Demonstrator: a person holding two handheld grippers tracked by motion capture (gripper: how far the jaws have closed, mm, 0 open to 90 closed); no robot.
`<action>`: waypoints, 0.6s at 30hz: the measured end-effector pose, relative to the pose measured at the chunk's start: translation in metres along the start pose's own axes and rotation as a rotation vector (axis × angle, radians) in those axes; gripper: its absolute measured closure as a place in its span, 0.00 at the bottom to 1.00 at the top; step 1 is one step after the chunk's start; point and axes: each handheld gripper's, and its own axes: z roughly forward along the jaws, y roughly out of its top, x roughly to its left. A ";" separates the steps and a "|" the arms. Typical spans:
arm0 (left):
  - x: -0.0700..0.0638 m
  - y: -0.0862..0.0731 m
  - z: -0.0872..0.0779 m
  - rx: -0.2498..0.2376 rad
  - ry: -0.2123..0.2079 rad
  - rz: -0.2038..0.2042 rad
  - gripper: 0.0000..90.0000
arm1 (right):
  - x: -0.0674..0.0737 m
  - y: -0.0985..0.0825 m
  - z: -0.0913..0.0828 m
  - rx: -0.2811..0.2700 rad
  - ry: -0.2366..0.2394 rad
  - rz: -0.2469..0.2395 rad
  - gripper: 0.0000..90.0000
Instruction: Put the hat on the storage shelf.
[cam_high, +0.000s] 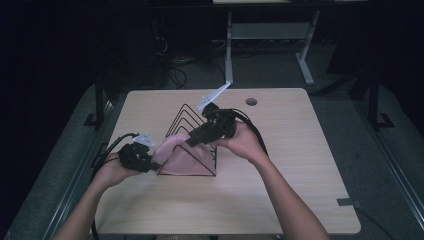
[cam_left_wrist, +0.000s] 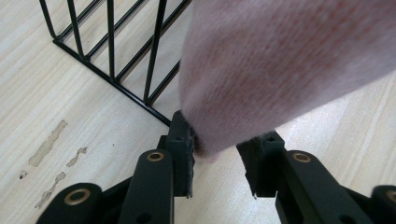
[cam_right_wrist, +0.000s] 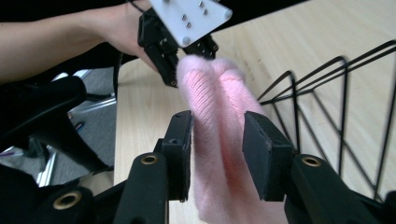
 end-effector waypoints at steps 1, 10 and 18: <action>0.000 0.000 -0.001 0.001 -0.004 0.007 0.73 | 0.000 0.000 -0.002 -0.010 -0.010 -0.005 0.67; -0.001 0.001 -0.010 -0.018 -0.011 0.010 0.68 | -0.002 -0.010 -0.025 -0.041 -0.064 0.019 0.55; -0.001 -0.002 -0.016 -0.038 -0.015 0.001 0.65 | -0.010 -0.028 -0.046 -0.058 -0.110 0.067 0.49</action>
